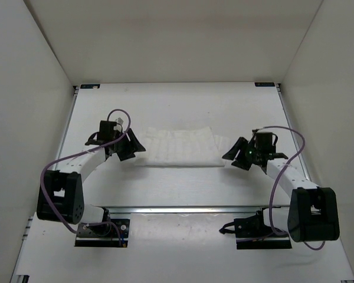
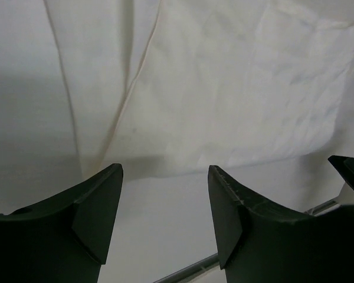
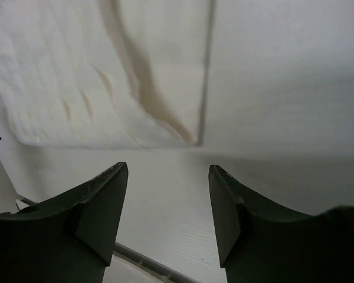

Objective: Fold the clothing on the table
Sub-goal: Fold the skirt

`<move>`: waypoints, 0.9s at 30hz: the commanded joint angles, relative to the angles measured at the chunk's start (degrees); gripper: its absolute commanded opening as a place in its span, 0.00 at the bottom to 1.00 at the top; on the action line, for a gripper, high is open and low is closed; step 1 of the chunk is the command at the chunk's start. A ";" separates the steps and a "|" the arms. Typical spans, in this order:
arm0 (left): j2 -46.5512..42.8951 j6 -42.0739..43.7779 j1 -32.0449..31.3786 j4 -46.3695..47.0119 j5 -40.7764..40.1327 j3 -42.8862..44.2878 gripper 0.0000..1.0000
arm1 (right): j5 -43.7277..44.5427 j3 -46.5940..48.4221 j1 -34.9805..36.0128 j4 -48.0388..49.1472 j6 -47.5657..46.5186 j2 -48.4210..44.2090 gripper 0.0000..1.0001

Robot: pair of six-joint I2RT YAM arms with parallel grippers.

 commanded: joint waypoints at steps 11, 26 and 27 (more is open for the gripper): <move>-6.68 0.91 -2.47 -0.22 -5.66 -9.26 0.71 | 0.37 -6.79 4.04 14.19 6.17 8.42 0.57; -7.38 -0.06 -3.17 1.80 -9.52 -13.39 0.74 | 0.89 -7.41 2.37 19.57 6.97 10.72 0.00; -7.65 -0.93 -3.17 2.41 -9.79 -13.92 0.74 | 1.42 -7.93 2.64 19.65 6.96 10.45 0.00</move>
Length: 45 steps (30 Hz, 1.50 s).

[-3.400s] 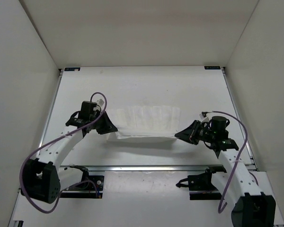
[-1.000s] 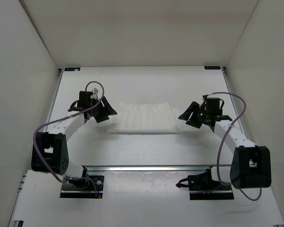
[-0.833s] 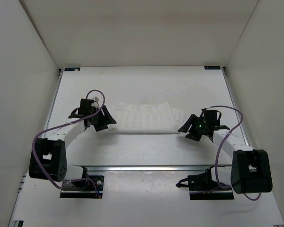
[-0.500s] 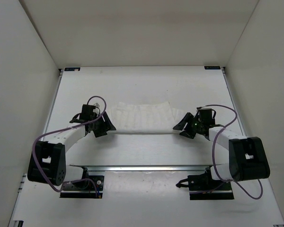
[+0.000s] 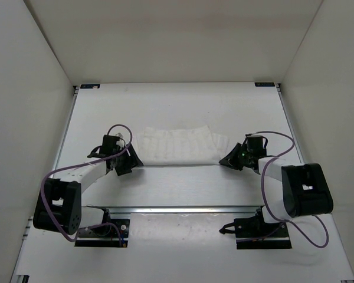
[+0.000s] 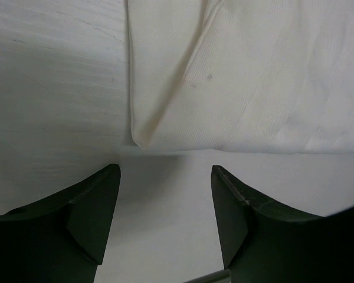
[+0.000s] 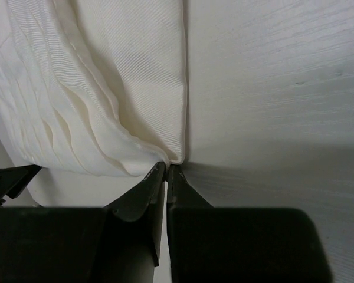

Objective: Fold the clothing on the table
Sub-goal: Fold the skirt

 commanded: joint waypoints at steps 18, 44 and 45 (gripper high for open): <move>-1.48 -7.73 -1.16 12.57 -6.65 -4.74 0.61 | 2.04 -3.71 -2.20 1.81 -2.66 -2.66 0.48; -4.82 -8.25 -0.19 13.01 -9.81 -6.58 0.47 | -0.69 2.53 1.57 1.73 -3.98 4.38 0.00; -5.00 -8.78 -0.28 13.88 -10.59 -7.11 0.44 | -0.86 2.62 1.32 1.73 -3.89 4.21 0.00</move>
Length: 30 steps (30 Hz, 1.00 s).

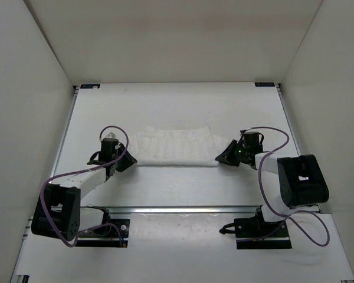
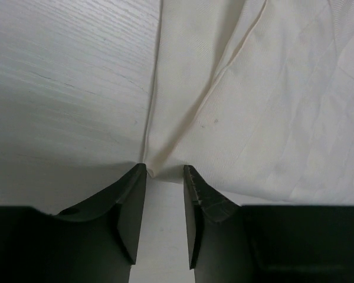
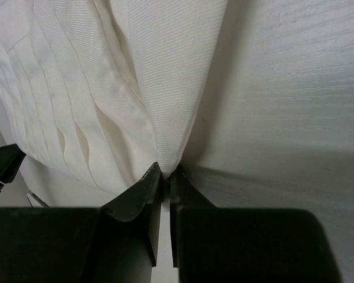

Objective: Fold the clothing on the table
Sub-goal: Fold the skirt

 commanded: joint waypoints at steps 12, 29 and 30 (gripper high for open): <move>19.14 1.21 -7.40 4.45 11.22 23.07 0.00 | -0.31 11.27 -8.22 -13.09 -9.50 0.67 0.00; 42.53 10.26 -8.01 -9.17 21.08 46.05 0.00 | 3.03 46.26 -10.44 -37.45 -21.89 17.09 0.00; 44.01 11.14 -8.20 -9.36 21.17 47.10 0.00 | 4.43 49.84 -8.87 -39.29 -21.99 17.89 0.00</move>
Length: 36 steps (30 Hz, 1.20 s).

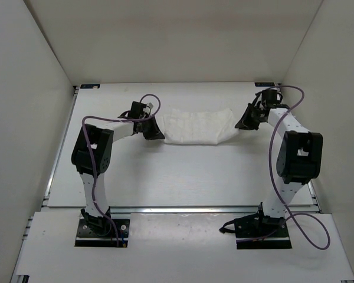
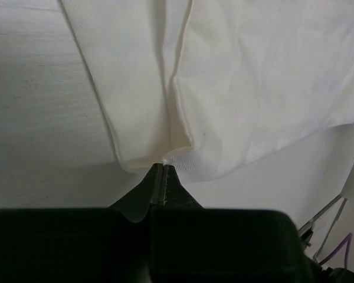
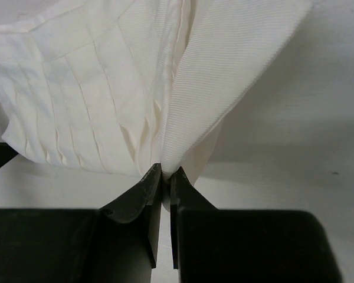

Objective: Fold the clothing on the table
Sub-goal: Fold the skirt

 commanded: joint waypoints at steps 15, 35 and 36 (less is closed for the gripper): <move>9.79 1.61 0.53 -5.52 7.14 8.25 0.00 | -3.15 28.81 26.87 -4.00 4.35 17.56 0.01; 6.38 0.56 1.06 -3.33 7.58 3.17 0.09 | -5.99 42.24 35.94 -4.69 7.62 29.96 0.18; 5.32 -0.14 1.58 -1.76 7.93 1.07 0.19 | -4.94 43.81 35.94 -5.12 7.44 30.22 0.21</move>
